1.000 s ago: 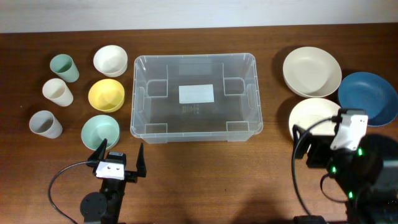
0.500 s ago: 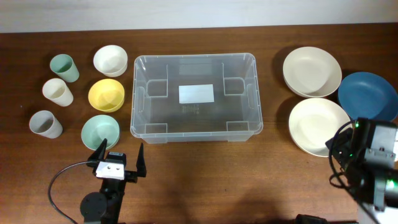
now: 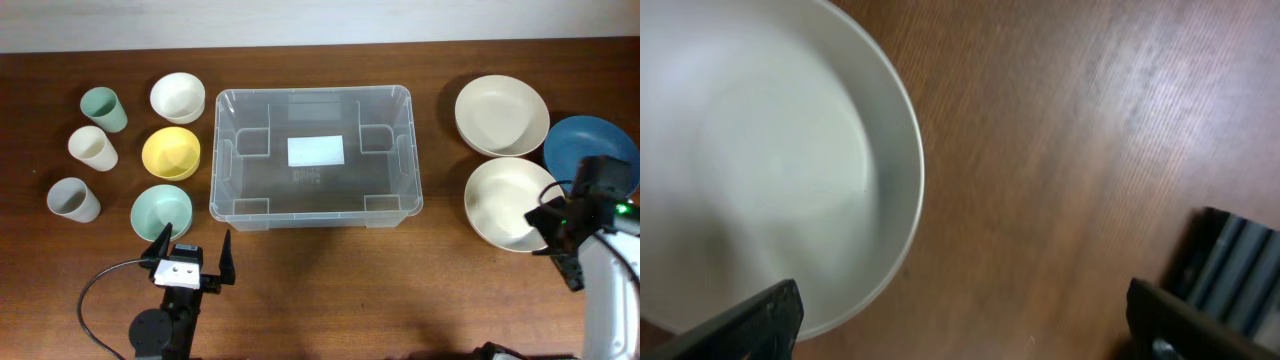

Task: Pack container
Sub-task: 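Reach the right gripper to the front cream bowl and grasp its rim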

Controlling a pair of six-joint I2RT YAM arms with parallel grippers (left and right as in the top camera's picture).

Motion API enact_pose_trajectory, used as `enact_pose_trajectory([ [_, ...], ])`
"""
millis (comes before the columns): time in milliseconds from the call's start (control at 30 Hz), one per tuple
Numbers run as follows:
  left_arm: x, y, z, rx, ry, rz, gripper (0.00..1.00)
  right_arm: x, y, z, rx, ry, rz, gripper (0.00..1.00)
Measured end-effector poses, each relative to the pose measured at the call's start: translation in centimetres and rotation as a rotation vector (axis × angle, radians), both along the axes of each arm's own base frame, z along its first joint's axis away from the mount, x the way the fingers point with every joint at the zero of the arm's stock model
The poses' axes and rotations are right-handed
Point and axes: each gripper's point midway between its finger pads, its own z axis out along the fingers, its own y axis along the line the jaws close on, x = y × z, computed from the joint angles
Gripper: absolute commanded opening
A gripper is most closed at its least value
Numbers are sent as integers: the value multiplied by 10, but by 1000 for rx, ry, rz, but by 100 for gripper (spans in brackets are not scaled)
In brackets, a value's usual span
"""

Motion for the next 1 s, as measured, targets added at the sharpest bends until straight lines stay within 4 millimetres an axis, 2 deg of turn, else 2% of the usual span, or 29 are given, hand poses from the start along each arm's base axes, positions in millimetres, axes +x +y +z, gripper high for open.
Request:
enact_pose_trajectory([
  [133, 0, 0, 0, 0, 0, 0, 99, 11, -17, -21, 83, -8, 38, 100],
  [300, 0, 0, 0, 0, 0, 0, 99, 22, -22, -49, 205, -15, 153, 100],
  [567, 0, 0, 0, 0, 0, 0, 99, 51, -25, -67, 220, -78, 326, 99],
  [700, 0, 0, 0, 0, 0, 0, 99, 54, -26, -78, 238, -65, 338, 100],
  [900, 0, 0, 0, 0, 0, 0, 99, 52, -25, -117, 308, 4, 334, 93],
  [1000, 0, 0, 0, 0, 0, 0, 99, 53, -25, -123, 314, 10, 332, 92],
])
